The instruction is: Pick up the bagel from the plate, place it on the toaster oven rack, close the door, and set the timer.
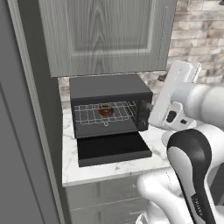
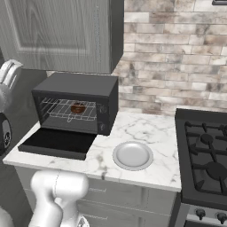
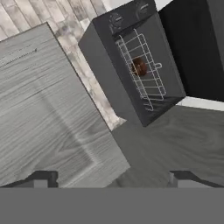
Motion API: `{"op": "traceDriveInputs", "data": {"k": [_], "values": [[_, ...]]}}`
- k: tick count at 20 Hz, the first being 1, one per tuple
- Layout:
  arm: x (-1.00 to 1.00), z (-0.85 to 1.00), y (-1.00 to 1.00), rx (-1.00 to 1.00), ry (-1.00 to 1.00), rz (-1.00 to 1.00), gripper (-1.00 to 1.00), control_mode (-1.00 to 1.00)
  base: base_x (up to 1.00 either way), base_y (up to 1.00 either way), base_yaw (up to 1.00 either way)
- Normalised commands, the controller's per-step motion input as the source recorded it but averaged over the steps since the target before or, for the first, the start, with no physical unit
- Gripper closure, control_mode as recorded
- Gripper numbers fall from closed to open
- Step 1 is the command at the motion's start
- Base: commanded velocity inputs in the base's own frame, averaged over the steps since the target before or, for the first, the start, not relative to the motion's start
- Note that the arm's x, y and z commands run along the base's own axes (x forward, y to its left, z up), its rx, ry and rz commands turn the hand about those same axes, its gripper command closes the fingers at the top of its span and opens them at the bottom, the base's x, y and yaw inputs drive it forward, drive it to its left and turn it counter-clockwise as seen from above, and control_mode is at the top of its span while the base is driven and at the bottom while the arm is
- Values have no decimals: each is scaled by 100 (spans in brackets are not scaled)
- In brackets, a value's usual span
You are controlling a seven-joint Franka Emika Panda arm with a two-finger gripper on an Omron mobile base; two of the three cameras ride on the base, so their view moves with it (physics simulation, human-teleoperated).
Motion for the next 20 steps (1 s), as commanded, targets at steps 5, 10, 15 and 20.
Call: {"op": "traceDriveInputs", "data": {"k": [5, 10, 15, 20], "values": [[6, -99, 2, 0, 51, -18, -100, -100, 0, 0, 0], [0, -72, 39, -3, 12, -13, -100, -100, 0, 0, 0], [0, -51, 45, -8, 0, -13, -100, -100, 0, 0, 0], [10, -49, 15, -6, 2, -6, -100, -100, 0, 0, 0]]}}
